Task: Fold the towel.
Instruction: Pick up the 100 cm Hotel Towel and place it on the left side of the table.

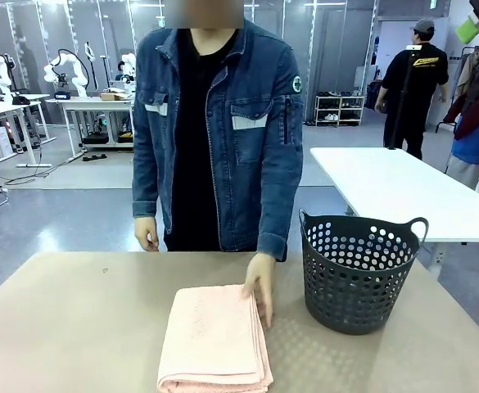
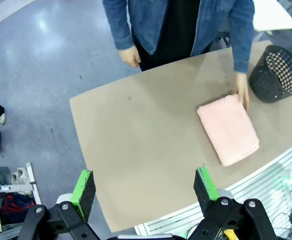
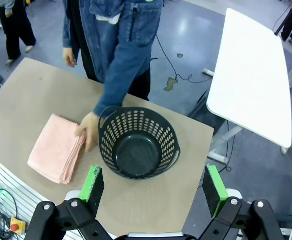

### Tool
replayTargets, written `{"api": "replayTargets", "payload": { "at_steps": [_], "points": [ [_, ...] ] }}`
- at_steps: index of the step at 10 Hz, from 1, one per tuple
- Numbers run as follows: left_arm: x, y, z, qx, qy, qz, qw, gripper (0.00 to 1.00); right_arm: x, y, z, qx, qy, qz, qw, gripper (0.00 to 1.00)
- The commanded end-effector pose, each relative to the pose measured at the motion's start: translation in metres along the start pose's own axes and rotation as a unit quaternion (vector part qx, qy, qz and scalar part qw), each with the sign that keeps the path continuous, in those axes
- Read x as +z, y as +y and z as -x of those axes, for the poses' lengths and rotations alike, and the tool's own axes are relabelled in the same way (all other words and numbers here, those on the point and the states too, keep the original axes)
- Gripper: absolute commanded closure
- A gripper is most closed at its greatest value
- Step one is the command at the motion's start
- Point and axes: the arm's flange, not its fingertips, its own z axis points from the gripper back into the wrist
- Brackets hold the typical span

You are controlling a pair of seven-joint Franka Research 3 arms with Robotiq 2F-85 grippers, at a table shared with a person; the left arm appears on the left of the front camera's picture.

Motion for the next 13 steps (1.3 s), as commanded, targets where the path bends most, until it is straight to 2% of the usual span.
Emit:
{"api": "replayTargets", "payload": {
  "at_steps": [1, 12, 13],
  "points": [
    [0.0035, 0.0012, -0.0019, 0.001, 0.007, 0.002, 1.0, 0.0, 0.0012, -0.0007, -0.0016, -0.002, 0.0, -0.001, 1.0, 0.0],
    [0.0, 0.0, 0.0, 0.0, 0.0, 0.0, 1.0, 0.0, 0.0012, -0.0007, -0.0016, -0.002, 0.0, -0.001, 1.0, 0.0],
    [-0.0062, -0.0022, 0.0016, 0.001, 0.011, 0.008, 1.0, 0.0, 0.0012, -0.0007, -0.0016, -0.002, 0.0, -0.001, 1.0, 0.0]
  ]
}}
